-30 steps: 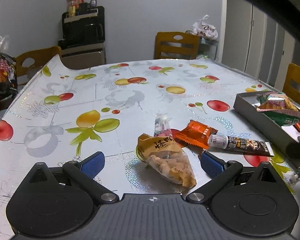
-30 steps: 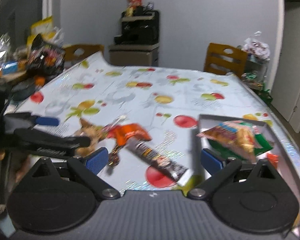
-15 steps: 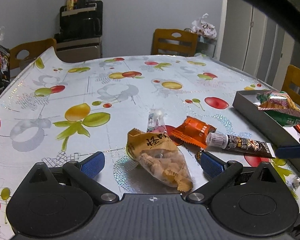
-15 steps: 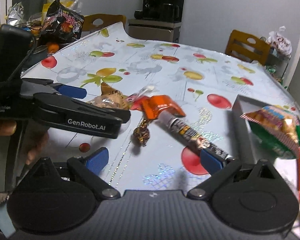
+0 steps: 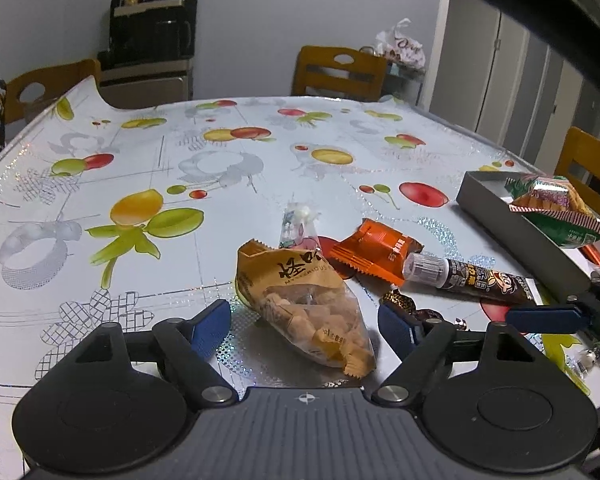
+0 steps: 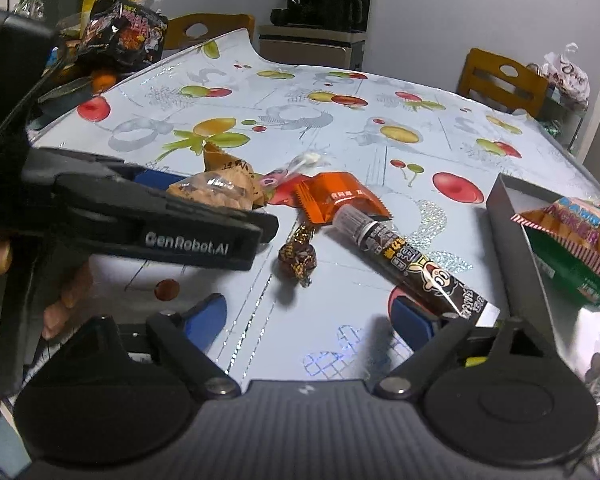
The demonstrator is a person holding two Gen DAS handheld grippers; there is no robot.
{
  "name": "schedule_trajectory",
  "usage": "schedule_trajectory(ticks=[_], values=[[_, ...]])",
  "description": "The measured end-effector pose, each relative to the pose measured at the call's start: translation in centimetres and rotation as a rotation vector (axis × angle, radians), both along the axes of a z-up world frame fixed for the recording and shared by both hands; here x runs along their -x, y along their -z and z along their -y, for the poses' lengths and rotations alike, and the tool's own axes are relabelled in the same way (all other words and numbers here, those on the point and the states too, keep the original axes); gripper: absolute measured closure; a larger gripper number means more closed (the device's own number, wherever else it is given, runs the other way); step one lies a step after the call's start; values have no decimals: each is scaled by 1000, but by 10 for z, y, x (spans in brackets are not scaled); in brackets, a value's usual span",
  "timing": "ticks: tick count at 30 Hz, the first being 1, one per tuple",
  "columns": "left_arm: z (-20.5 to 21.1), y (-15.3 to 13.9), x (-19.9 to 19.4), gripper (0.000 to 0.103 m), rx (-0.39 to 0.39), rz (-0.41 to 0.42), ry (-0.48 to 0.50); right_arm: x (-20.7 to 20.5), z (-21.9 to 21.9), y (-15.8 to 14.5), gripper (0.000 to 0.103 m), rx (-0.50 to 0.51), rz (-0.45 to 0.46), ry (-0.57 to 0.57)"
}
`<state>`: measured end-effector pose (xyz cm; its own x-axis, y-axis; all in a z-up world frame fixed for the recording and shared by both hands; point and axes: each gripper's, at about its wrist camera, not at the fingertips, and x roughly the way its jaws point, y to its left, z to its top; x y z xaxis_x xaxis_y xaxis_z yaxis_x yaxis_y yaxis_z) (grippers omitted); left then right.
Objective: Organize snacks
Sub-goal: 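Grasp the tan peanut bag with the left gripper while the right gripper grasps the gold-wrapped chocolate, then lift the peanut bag with the left gripper while the right gripper lifts the chocolate toward the box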
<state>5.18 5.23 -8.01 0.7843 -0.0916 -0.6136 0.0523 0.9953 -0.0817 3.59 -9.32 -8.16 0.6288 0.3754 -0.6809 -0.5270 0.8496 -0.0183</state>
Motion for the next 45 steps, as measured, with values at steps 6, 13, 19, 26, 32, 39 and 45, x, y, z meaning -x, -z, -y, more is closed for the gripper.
schedule_trajectory(ticks=[6, 13, 19, 26, 32, 39, 45], values=[[-10, -1, 3, 40, 46, 15, -40, -10, -3, 0, 30, -41, -19, 20], [-25, -1, 5, 54, 127, 30, -81, -18, -13, 1, 33, -71, -8, 27], [-27, -1, 5, 55, 146, 33, -84, -22, -26, 6, 48, -67, 46, 26], [-26, -1, 5, 55, 142, 32, -84, -22, -25, 6, 80, -66, 76, 58], [-26, -1, 5, 55, 140, 32, -84, -21, -26, 7, 79, -48, 85, 68], [-24, -1, 5, 55, 125, 29, -84, -21, -25, 8, 80, -64, 77, 68], [-24, -2, 5, 55, 117, 28, -85, -13, -18, 4, 80, -73, 54, 52]])
